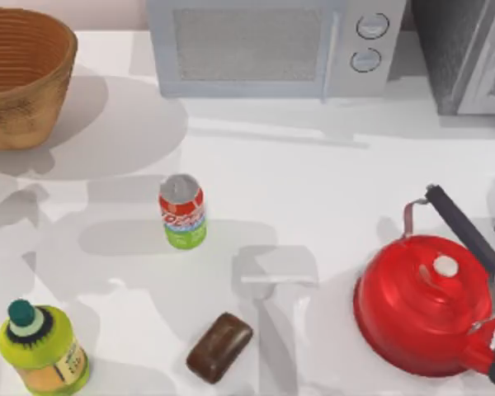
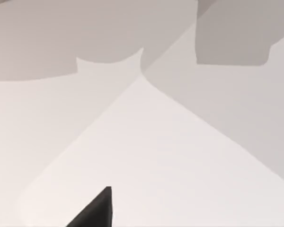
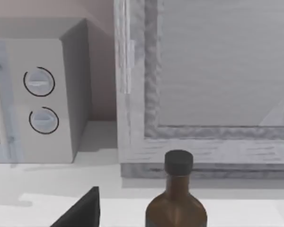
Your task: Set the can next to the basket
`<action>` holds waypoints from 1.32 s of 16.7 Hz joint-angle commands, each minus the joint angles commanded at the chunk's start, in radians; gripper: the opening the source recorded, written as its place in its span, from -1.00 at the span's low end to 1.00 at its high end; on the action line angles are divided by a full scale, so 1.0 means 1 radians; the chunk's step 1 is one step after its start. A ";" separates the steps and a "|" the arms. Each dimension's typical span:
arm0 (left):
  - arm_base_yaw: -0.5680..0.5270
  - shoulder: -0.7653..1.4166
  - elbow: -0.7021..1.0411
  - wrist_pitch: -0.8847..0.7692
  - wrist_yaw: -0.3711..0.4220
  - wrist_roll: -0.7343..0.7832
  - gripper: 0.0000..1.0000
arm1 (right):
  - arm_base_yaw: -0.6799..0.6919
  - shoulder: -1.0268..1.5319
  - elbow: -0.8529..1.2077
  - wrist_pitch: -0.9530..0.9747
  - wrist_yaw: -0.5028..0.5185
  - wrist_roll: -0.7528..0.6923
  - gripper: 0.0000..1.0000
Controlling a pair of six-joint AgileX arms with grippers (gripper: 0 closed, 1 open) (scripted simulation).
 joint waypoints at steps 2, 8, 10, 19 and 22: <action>0.000 0.000 0.000 0.000 0.000 0.000 0.25 | 0.000 0.000 0.000 0.000 0.000 0.000 1.00; 0.000 0.000 0.000 0.000 0.000 0.000 -0.66 | 0.000 0.000 0.000 0.000 0.000 0.000 1.00; 0.000 0.000 0.000 0.000 0.000 0.000 -0.96 | 0.000 0.000 0.000 0.000 0.000 0.000 1.00; -0.003 -0.002 0.000 0.000 0.000 0.001 -1.00 | 0.000 0.000 0.000 0.000 0.000 0.000 1.00; -0.005 -0.012 0.018 0.014 -0.011 -0.032 -1.00 | 0.000 0.000 0.000 0.000 0.000 0.000 1.00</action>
